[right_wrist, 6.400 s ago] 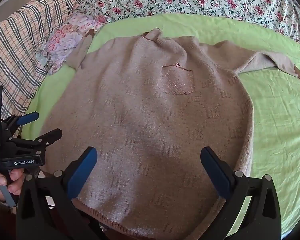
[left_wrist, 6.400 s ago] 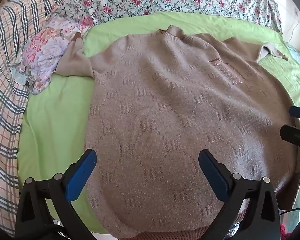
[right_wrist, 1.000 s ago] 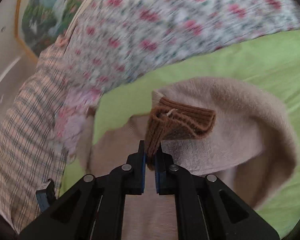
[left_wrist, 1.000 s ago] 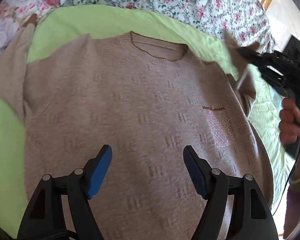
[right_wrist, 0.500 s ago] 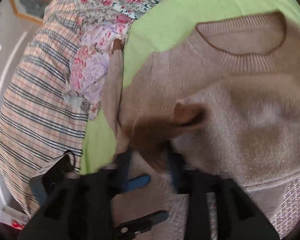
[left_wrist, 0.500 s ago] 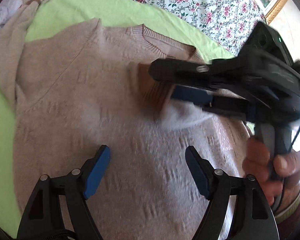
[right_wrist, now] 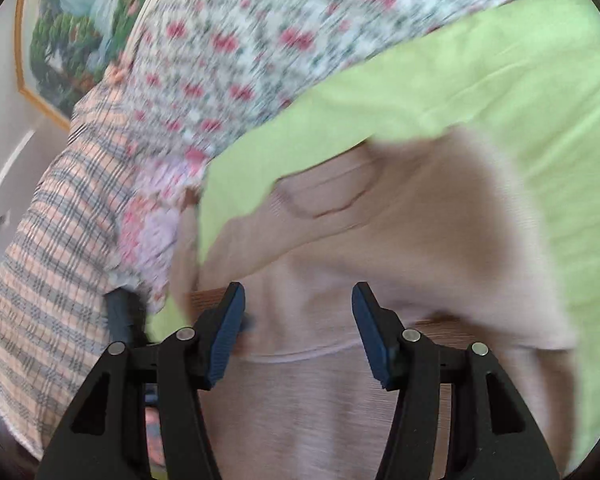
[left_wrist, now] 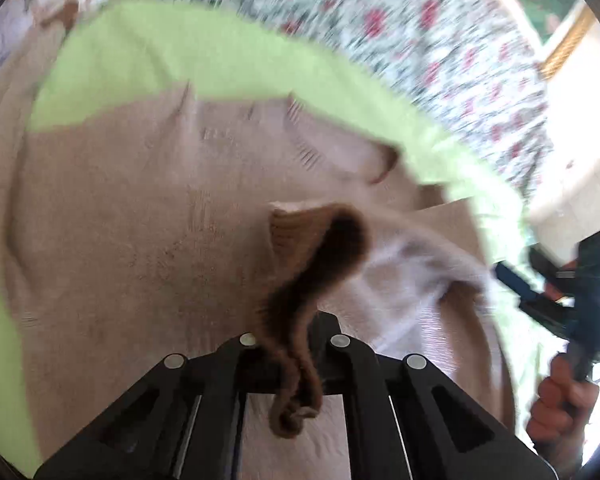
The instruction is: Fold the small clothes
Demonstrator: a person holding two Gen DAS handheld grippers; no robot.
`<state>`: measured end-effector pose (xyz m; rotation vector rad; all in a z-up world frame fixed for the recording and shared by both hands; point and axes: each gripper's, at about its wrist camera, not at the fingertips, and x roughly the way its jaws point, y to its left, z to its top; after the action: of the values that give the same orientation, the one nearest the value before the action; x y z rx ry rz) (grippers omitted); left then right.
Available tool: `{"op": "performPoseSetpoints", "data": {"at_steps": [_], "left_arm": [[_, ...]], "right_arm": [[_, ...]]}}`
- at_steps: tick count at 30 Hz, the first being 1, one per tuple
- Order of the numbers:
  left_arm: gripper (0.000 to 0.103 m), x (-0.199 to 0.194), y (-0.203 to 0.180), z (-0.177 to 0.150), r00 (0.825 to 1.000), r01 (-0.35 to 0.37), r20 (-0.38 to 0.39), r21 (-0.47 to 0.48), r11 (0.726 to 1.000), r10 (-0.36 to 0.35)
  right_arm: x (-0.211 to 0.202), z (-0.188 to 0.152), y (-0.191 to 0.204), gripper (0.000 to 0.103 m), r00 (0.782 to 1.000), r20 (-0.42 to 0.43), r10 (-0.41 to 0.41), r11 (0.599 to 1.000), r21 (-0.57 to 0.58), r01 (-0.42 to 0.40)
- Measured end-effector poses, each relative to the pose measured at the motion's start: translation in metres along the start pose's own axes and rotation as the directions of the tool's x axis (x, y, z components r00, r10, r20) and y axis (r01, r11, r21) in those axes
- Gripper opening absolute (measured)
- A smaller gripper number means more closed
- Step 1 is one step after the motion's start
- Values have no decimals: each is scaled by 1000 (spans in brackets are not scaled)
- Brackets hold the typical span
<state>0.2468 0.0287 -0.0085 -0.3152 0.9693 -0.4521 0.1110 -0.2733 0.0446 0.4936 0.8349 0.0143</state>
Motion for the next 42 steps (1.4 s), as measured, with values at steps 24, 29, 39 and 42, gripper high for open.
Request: {"op": "performPoseSetpoints", "data": {"at_steps": [24,29,39,42], "left_arm": [[4,-15,14,-6,998,-64,-23,86,994,66],[4,23,2,-5,990,-122,-58,128,984,130],[4,14,18,-7,993,-113,-34,113,987,117],[4,10,17,-7,993,-109,-31,109,988,113]], "right_arm": [[0,65,-103,8,948,2,-317,948,-8,317],[11,53,-123,8,929,-63,-364,931,-21,364],[-16,40,-87,18,926,82,-368,926,-53,373],[6,26,-78,35,944,-10,-331,938,-114,328]]}}
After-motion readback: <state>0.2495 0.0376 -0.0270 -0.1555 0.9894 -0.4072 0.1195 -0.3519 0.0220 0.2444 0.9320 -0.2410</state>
